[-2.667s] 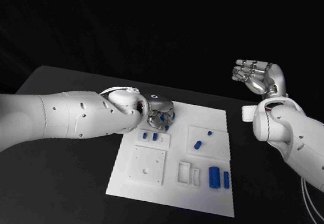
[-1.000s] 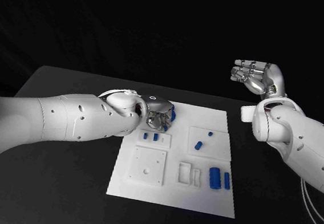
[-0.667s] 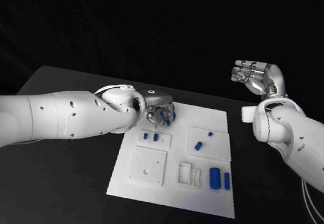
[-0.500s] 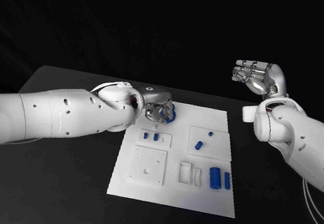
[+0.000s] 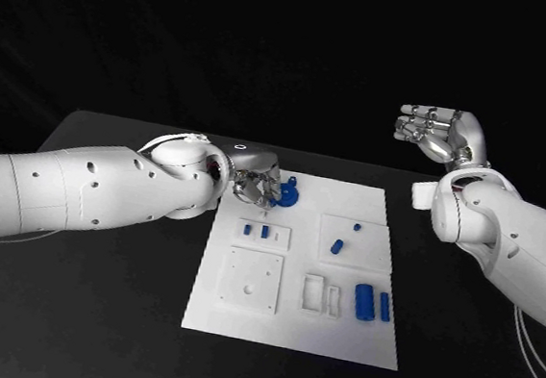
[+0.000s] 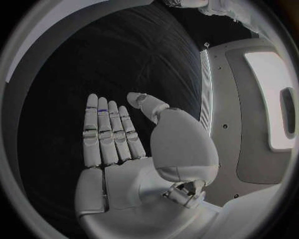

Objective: Assemble the parts on the task board

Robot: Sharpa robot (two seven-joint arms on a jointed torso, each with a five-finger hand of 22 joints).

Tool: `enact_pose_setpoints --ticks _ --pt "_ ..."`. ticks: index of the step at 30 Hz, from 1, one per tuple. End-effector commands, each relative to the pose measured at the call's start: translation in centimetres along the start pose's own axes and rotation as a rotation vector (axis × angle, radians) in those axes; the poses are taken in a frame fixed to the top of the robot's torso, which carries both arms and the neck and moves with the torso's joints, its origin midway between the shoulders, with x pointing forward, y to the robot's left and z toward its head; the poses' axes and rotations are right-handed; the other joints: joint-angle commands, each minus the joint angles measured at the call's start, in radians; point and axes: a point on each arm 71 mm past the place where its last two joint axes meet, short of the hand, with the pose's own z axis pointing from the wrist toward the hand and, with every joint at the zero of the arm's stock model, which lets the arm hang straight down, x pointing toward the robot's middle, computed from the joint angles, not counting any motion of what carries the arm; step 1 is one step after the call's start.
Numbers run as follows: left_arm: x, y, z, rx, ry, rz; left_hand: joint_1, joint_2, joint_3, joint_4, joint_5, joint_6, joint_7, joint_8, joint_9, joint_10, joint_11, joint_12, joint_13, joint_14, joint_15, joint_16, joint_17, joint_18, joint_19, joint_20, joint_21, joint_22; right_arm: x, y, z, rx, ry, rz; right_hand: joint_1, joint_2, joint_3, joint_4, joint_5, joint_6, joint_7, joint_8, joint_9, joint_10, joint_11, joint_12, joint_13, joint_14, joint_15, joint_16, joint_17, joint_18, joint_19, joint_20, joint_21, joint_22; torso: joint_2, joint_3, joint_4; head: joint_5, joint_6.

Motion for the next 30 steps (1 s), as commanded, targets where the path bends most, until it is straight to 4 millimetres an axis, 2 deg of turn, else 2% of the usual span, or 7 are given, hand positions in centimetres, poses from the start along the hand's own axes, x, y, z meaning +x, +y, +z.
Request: enact_pose_setpoints --ticks 1,11,30 --pt "0.2 0.0 0.1 0.000 0.017 -0.014 0.002 -0.007 0.005 0.003 -0.001 -0.008 -0.002 0.002 0.000 -0.007 -0.002 -0.001 0.001 -0.007 0.001 -0.005 -0.002 -0.001 -0.006 -0.002 -0.001 0.018 0.2 0.0 -0.1 -0.003 0.020 0.006 0.000 0.006 -0.002 -0.006 0.004 -0.005 0.004 0.002 0.001 0.003 0.003 -0.006 -0.001 0.001 0.001 -0.006 -0.002 -0.003 -0.002 -0.003 -0.004 -0.001 0.001 0.0002 -0.0012 0.003 -0.002" --pt "0.5 1.2 -0.1 -0.033 0.024 -0.006 0.003 -0.008 0.006 0.004 -0.002 -0.007 -0.002 0.002 0.000 -0.007 -0.002 -0.001 0.001 -0.006 0.001 -0.004 -0.002 0.000 -0.006 -0.002 0.000 0.018 0.2 0.0 -0.1 -0.002 0.021 0.006 0.003 0.009 0.003 -0.012 0.004 -0.008 0.005 0.002 0.001 0.002 0.004 -0.005 -0.001 0.000 0.002 -0.005 -0.002 -0.004 -0.003 -0.004 -0.004 0.000 0.000 0.0022 -0.0012 0.003 -0.001" --pt "1.7 2.0 -0.1 -0.055 0.069 -0.015 0.004 -0.007 0.007 0.006 -0.003 -0.005 -0.002 0.002 0.000 -0.006 -0.003 -0.001 0.001 -0.007 0.001 -0.003 -0.002 0.000 -0.007 -0.002 0.001 0.018 0.2 0.0 -0.1 -0.001 0.021 0.007 0.003 0.009 0.003 -0.012 0.004 -0.008 0.005 0.002 0.001 0.002 0.004 -0.005 -0.001 0.000 0.002 -0.005 -0.002 -0.004 -0.003 -0.004 -0.004 0.000 0.000 0.0019 -0.0016 0.004 -0.004"
